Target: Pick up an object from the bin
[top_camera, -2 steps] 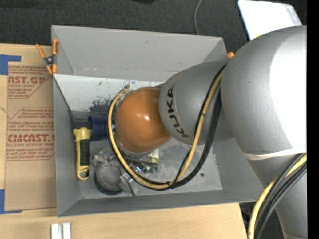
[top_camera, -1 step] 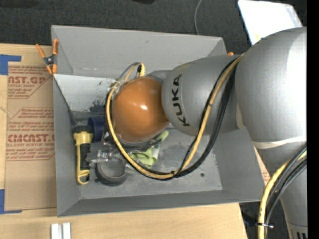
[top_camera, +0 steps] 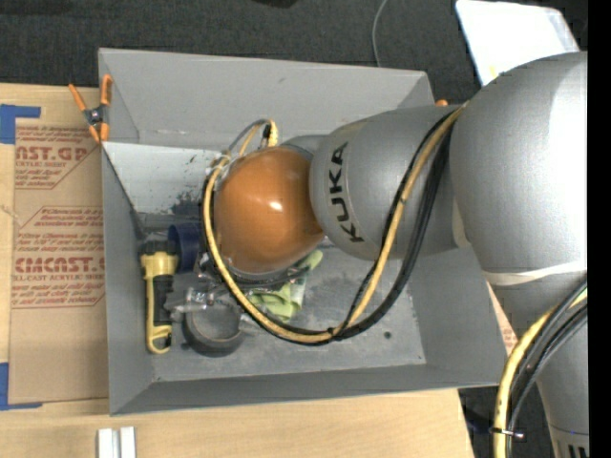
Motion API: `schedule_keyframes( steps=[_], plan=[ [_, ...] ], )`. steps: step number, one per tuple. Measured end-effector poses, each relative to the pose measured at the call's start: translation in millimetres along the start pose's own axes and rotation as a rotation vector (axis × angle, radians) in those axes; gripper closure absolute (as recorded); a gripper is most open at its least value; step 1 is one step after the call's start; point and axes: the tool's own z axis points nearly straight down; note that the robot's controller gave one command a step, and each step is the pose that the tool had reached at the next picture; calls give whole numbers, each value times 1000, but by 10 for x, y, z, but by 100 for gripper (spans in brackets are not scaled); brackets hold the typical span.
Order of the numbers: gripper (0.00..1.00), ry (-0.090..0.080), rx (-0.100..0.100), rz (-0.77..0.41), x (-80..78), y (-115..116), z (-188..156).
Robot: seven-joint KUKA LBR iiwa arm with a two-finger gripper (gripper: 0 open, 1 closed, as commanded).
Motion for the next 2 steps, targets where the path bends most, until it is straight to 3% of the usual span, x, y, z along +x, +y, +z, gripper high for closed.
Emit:
schedule_keyframes(
  steps=[2],
  plan=[
    [100, -6, -2, 1, -18, 21, -367]
  ],
)
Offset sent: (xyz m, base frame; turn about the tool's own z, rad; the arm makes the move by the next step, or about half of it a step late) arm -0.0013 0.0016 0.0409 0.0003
